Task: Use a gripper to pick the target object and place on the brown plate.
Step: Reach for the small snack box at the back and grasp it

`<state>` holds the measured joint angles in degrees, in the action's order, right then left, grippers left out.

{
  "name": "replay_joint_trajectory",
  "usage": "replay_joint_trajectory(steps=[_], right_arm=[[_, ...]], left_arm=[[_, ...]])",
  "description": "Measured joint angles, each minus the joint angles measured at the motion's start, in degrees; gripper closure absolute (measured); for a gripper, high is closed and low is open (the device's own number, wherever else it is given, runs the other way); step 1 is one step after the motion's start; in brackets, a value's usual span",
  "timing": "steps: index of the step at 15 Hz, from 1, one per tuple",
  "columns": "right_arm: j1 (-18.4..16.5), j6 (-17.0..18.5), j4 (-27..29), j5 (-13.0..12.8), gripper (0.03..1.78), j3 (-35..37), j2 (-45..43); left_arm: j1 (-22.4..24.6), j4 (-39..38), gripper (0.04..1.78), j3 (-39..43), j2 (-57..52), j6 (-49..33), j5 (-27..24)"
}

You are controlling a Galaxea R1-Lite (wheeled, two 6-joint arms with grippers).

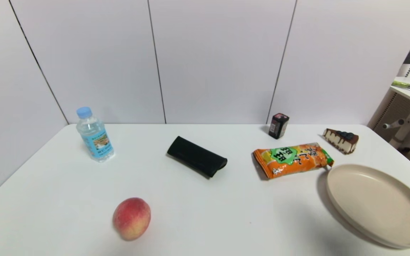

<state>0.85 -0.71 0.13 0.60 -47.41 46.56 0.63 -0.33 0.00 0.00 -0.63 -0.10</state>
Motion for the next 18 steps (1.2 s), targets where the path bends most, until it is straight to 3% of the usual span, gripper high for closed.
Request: replay_joint_trajectory(steps=[6,10,13,18], right_arm=[[1.79,-0.06,0.07,8.8,0.11,-25.31,23.54],[3.44,-0.3,5.73,9.55,0.11,-40.48,39.66],[3.55,-0.66,10.83,9.74,0.11,-45.06,50.33],[3.44,-4.28,19.08,9.51,0.11,-54.14,66.82]], left_arm=[[0.02,0.0,0.13,0.0,0.0,0.04,0.0],[0.0,0.02,0.13,0.0,0.0,0.0,0.02],[0.0,0.0,0.13,0.0,0.0,0.01,0.0],[0.0,0.0,0.13,0.0,0.0,0.06,0.0]])
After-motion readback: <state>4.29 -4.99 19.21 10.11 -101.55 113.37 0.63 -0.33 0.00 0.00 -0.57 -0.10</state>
